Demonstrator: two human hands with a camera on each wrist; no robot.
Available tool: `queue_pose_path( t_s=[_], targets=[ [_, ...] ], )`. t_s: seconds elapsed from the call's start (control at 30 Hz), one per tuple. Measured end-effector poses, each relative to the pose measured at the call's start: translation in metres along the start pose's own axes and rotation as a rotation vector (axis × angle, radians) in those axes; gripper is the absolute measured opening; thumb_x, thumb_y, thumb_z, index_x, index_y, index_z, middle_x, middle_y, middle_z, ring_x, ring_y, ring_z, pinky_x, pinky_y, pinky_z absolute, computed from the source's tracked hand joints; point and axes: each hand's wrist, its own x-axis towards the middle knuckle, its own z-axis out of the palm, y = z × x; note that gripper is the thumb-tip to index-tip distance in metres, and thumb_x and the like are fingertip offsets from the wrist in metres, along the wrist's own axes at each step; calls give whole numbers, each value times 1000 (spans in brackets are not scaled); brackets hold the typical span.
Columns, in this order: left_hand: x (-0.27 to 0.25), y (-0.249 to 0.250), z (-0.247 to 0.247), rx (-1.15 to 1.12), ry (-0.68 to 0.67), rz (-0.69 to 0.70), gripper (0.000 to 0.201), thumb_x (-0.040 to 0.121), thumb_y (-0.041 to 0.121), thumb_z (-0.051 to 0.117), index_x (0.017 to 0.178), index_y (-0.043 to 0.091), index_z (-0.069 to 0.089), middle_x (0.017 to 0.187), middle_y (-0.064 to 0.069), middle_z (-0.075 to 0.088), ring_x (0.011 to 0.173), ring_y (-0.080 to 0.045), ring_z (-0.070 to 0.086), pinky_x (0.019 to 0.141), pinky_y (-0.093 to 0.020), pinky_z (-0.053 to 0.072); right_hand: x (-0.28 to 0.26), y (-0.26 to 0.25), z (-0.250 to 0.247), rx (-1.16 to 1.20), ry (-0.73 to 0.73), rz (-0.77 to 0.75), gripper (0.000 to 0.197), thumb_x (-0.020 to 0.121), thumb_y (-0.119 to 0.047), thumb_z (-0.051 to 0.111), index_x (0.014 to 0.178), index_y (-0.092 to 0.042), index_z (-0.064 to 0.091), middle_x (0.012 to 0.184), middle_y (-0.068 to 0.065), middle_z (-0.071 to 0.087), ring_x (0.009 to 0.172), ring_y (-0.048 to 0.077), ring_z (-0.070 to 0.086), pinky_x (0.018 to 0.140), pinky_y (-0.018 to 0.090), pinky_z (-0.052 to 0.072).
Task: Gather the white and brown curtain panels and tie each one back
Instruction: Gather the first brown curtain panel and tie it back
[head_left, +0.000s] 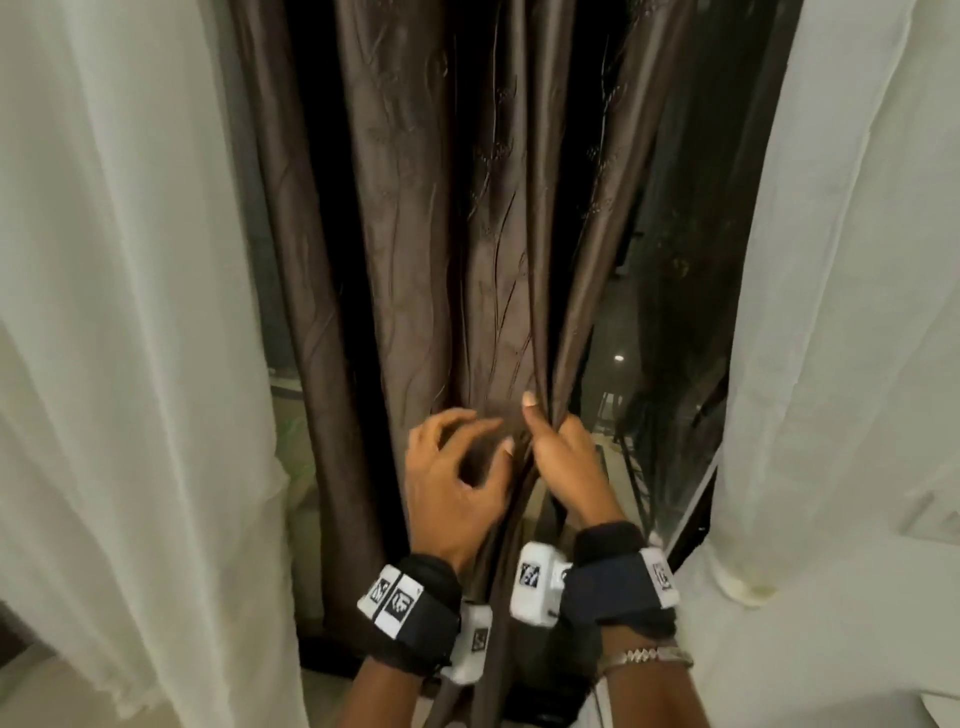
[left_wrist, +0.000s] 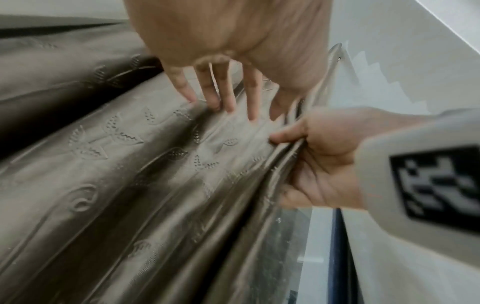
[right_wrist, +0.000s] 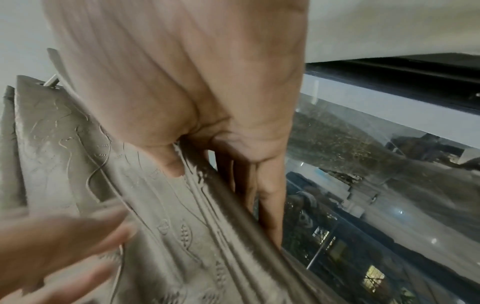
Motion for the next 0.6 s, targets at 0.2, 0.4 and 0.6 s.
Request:
queue_pose_path(
  t_s=[0.2,0.4,0.6],
  targets=[
    [41,-50,-21,4,155,-340,63,89,34,85,143,18,57,132,-8,63,121,-25,61,108,-41,52,6,8,-12,41,56,111,91,87,-86,46,145,-18,57,143,4,59,133,27,57,118,47,40],
    [26,-43,-12,-101,-9,-251,14,98,27,67,110,24,72,96,4,76,82,-15,73,80,-47,63,-15,2,-2,100,94,57,63,106,-61,45,154,-19,51,151,8,55,138,28,52,114,39,36],
    [-15,-8,-4,-107,-237,24,28,94,12,67,120,22,68,112,-1,73,99,-15,71,86,-41,60,-29,-2,28,49,-22,-77,58,84,-61,81,126,-23,71,106,-13,76,105,4,73,90,18,53]
  ],
)
